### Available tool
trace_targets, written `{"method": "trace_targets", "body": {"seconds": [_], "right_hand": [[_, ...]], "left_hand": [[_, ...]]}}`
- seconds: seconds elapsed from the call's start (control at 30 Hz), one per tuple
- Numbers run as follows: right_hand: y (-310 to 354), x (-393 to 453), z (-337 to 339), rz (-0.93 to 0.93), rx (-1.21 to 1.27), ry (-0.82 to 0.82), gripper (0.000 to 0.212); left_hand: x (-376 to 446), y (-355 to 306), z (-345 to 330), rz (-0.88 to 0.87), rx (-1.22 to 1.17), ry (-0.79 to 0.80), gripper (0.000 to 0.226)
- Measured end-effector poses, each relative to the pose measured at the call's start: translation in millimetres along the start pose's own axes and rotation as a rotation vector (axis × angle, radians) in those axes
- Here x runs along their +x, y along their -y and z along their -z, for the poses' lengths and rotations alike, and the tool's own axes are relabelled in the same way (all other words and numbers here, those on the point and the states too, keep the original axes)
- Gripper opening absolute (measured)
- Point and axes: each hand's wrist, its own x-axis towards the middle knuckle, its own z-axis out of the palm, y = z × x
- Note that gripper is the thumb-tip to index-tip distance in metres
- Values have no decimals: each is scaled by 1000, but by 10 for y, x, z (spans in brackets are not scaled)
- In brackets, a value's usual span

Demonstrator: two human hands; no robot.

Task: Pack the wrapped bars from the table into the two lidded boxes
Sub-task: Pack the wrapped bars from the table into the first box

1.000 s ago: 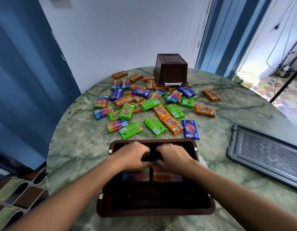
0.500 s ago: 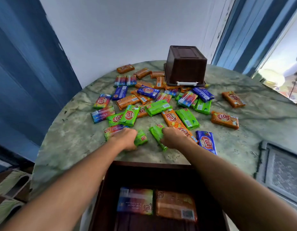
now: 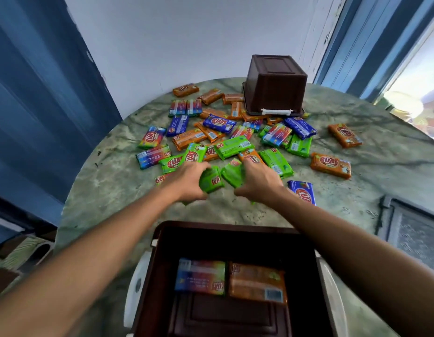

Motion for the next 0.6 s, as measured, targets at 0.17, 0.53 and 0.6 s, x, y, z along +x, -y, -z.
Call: {"method": "trace_targets", "body": {"seconds": [0.17,0.53,0.6], "right_hand": [[-26,-997,478,61,7,-67,78],[159,-2184,-215,229,-232,344,51],[154,-2180,-340,231,-232,364,43]], "left_hand": [[-883,-312,424,-148,44,-42,80],[-1806,-596,-594,-261,296,347,53],[-1790,-559,-724,-266,314,374,52]]}}
